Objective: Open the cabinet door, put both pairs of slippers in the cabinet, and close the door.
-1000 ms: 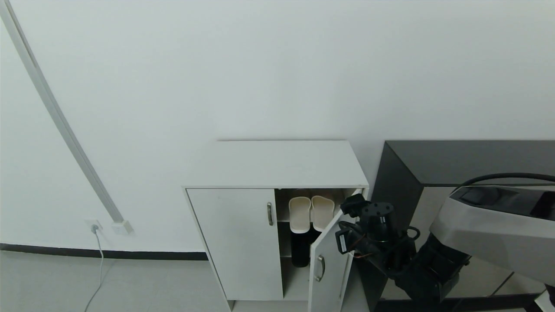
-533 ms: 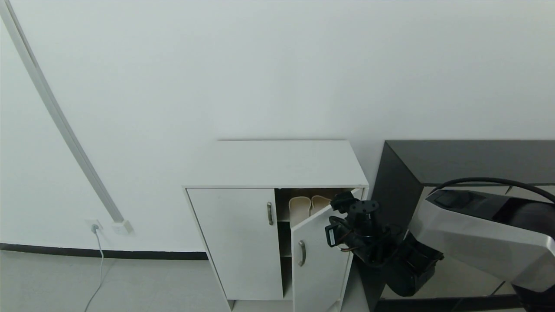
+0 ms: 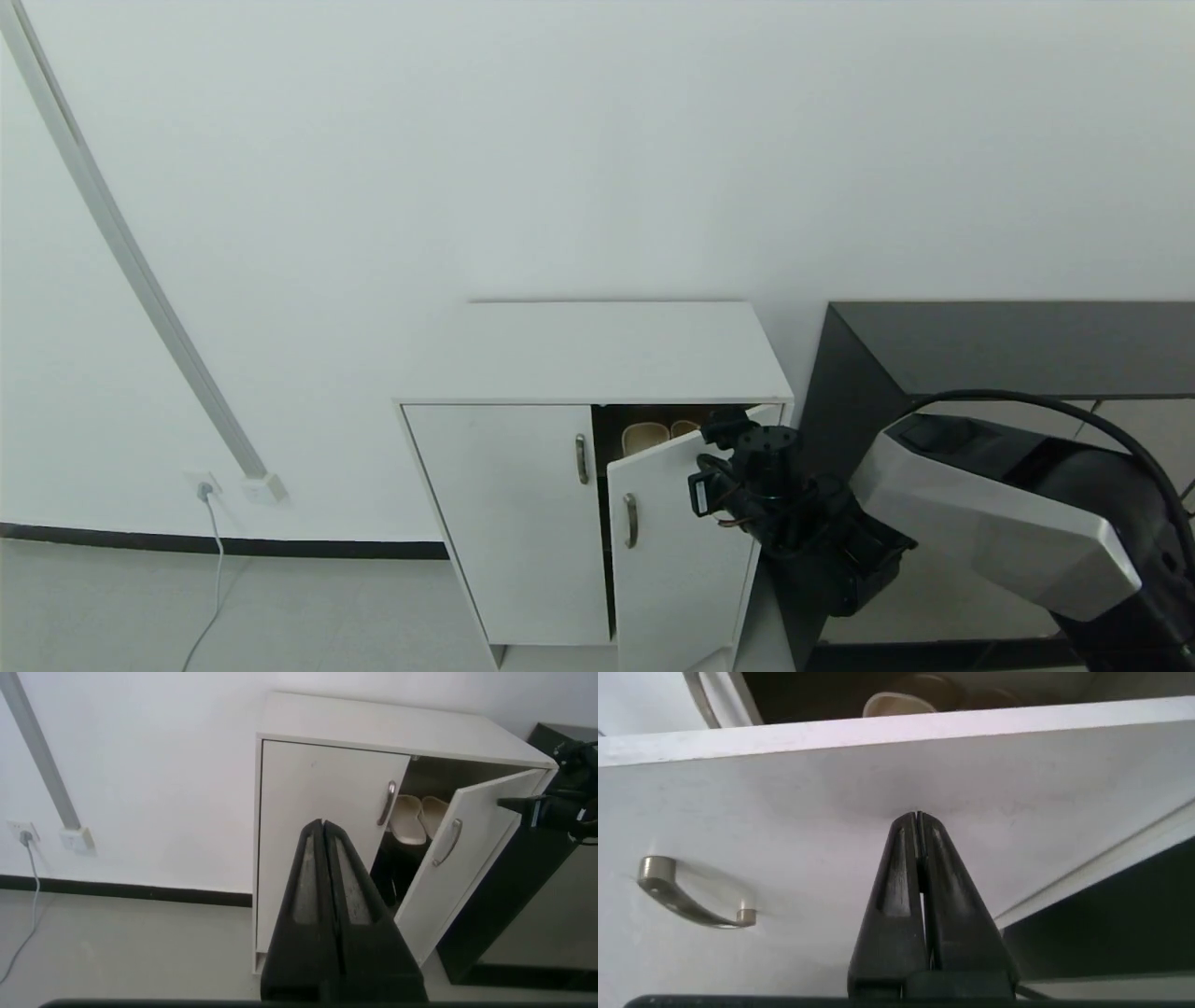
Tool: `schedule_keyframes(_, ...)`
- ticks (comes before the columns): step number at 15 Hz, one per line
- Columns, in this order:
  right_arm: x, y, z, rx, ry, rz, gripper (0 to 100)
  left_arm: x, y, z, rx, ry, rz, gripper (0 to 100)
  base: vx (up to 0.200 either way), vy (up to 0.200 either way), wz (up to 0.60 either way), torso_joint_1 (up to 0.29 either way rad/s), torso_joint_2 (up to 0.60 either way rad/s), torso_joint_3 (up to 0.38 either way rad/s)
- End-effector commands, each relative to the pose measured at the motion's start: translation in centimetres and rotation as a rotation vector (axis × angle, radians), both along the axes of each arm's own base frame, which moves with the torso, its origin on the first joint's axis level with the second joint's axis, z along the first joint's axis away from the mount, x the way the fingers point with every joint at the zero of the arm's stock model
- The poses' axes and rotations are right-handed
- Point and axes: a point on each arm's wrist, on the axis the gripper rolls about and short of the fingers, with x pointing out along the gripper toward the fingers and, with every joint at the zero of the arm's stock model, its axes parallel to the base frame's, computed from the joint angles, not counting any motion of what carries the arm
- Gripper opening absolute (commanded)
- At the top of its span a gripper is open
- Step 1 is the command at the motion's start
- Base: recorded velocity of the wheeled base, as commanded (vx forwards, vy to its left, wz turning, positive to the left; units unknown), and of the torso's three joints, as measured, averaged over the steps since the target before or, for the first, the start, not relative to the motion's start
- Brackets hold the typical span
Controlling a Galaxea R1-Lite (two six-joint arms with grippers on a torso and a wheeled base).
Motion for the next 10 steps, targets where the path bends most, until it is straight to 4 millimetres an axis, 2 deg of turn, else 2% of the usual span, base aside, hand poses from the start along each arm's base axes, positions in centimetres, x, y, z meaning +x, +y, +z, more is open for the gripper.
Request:
schedule_keyframes(1, 1.3, 0.1, -0.4, 0.013, -0.012, -0.005, 0, 0.0, 0.0, 0.0, 0.001, 0.001, 0.0, 0, 0.0, 0.0, 0.0, 0.0, 0.0, 0.0)
schedule_keyframes(10, 3.7, 0.9, -0.2, 0.021, -0.022, -0.018, 0, 0.0, 0.0, 0.0, 0.0, 0.001, 0.0, 0, 0.0, 0.0, 0.0, 0.0, 0.0, 0.0)
